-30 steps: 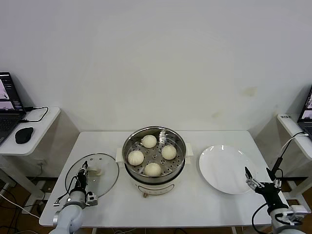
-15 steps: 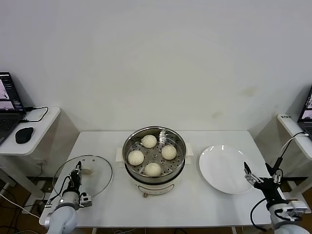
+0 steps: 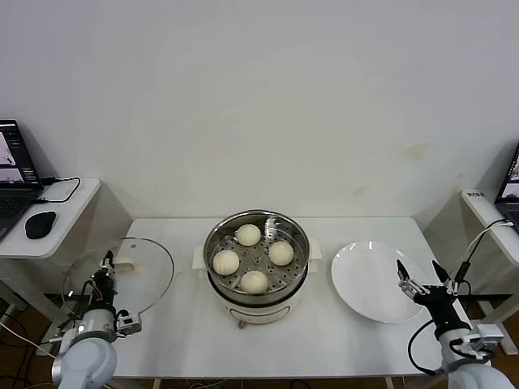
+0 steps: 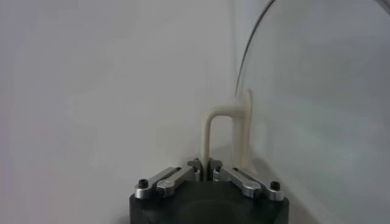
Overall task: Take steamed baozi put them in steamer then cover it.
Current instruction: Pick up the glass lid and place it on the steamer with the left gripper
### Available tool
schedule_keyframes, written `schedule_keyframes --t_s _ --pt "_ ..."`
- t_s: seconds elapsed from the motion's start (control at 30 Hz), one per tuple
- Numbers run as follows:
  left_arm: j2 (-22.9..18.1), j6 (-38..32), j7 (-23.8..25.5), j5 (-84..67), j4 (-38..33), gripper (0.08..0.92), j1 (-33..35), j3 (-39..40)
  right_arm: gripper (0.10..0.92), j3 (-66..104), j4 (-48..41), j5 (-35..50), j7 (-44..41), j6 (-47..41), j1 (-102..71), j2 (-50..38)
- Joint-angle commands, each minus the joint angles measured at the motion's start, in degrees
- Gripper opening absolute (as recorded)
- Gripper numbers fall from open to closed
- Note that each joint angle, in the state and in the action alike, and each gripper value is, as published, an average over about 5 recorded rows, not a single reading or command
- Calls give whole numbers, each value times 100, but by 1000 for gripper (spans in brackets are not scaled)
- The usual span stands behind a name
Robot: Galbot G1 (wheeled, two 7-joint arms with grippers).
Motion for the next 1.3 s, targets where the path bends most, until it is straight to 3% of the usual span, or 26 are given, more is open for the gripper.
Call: schedule_keyframes --t_s 0.03,0.2,0.37,0.73,1.3 --pt "-153 564 514 113 -1166 144 -41 -139 823 -90 52 -101 19 -25 11 65" --pt "-484 613 530 291 -1436 144 -323 347 823 -129 28 -215 28 -27 48 122" --pt "-764 672 967 483 -1865 144 -642 926 823 -111 -30 -284 37 -37 79 174" --pt "-1162 939 1175 560 -950 144 -1458 2100 823 -31 -186 -498 21 29 135 375" --pt "-1959 1083 1524 956 -252 144 -2309 3120 823 -57 -491 -651 9 51 353 585"
